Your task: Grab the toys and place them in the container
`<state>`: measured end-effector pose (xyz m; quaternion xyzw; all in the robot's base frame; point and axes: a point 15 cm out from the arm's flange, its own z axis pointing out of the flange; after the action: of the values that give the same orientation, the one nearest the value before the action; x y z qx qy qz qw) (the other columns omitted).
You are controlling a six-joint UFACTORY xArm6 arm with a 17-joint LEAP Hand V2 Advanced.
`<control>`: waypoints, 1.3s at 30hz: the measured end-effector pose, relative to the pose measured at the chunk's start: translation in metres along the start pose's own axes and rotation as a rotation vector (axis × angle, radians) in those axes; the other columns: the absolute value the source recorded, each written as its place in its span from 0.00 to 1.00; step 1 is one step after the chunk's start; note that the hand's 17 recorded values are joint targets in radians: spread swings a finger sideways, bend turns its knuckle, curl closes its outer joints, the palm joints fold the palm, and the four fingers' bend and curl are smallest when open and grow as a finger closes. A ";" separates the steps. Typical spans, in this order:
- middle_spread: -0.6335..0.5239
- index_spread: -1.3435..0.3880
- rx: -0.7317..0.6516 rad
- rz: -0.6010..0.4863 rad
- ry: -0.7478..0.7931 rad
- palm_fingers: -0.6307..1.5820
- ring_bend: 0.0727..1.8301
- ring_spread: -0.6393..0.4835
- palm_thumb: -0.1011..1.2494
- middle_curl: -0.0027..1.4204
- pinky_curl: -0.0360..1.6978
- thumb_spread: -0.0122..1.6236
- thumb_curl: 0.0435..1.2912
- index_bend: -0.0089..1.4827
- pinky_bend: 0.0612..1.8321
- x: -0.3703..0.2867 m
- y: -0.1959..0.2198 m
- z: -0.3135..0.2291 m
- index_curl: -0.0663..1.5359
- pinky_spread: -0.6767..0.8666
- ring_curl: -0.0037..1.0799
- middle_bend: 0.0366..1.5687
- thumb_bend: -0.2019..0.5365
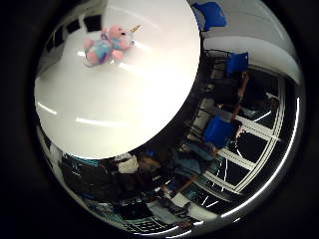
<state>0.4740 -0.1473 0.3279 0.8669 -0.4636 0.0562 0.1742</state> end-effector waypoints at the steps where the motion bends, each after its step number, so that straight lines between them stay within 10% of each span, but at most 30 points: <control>1: 0.46 0.52 -0.007 -0.004 0.014 0.25 0.22 0.63 0.58 0.37 0.37 0.67 0.25 0.18 0.24 0.004 0.000 0.002 0.36 0.59 0.38 0.20 0.23; 39: 0.57 0.53 0.007 -0.097 0.175 0.28 0.10 0.72 0.60 0.20 0.21 0.62 0.23 0.11 0.18 0.017 -0.071 0.130 0.20 0.67 0.26 0.10 0.24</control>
<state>0.5337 -0.1700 0.1930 0.8807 -0.4039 0.1248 0.2137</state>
